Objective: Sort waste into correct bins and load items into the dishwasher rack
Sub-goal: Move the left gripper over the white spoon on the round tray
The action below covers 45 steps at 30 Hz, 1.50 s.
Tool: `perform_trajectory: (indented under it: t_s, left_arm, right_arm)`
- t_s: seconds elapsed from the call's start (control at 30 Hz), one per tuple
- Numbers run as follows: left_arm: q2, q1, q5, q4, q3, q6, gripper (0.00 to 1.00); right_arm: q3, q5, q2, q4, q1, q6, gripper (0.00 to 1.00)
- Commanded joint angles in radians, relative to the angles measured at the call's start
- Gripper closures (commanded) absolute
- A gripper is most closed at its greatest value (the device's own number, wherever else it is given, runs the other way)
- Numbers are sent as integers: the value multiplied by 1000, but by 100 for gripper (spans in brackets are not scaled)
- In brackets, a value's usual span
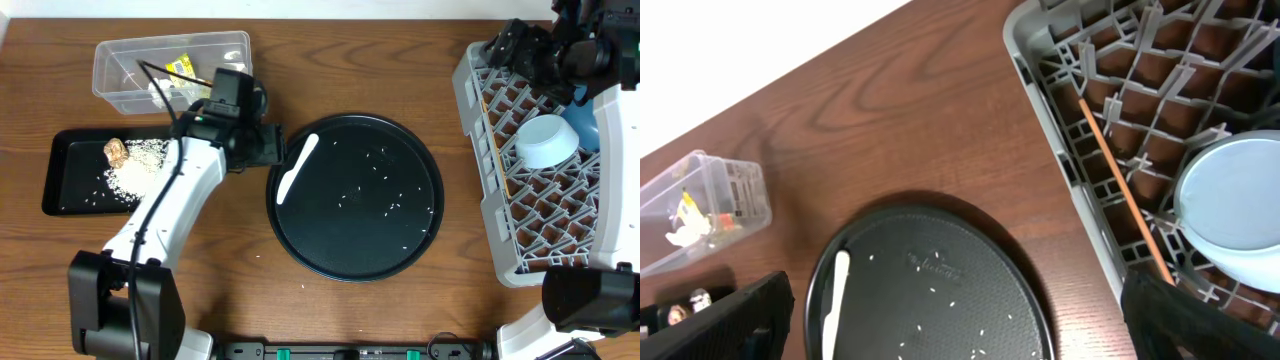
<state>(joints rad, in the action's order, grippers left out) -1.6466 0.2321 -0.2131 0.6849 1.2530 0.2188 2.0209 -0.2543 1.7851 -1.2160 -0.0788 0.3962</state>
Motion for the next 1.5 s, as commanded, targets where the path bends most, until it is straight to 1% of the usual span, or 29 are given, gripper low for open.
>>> perform_trajectory:
  t_s: [0.0,0.1,0.17,0.43,0.6,0.83,1.23,1.47]
  left_arm:
    - [-1,56,118,-10,-19,-70,36]
    - [-14,110,197,-29,-23,-92,36]
    - [-36,129,222,-43,-23,-92,36]
    - [-182,157,221,-100,-23,-94,36]
    - [-189,158,151,-143,-23,-92,36]
    - [-217,180,112,-148,-24,-95,36]
    - [-307,199,120,-182,-24,-95,36]
    - [-323,198,119,-217,-24,-95,36]
  right_arm:
    - [-2,22,-4,-4,7,-16,1]
    - [-2,23,-4,-4,7,-16,1]
    - [-2,22,-4,-4,7,-16,1]
    - [-2,23,-4,-4,7,-16,1]
    - [-2,22,-4,-4,7,-16,1]
    - [-2,23,-4,-4,7,-16,1]
    - [-2,22,-4,-4,7,-16,1]
    - [-2,22,-4,-4,7,-16,1]
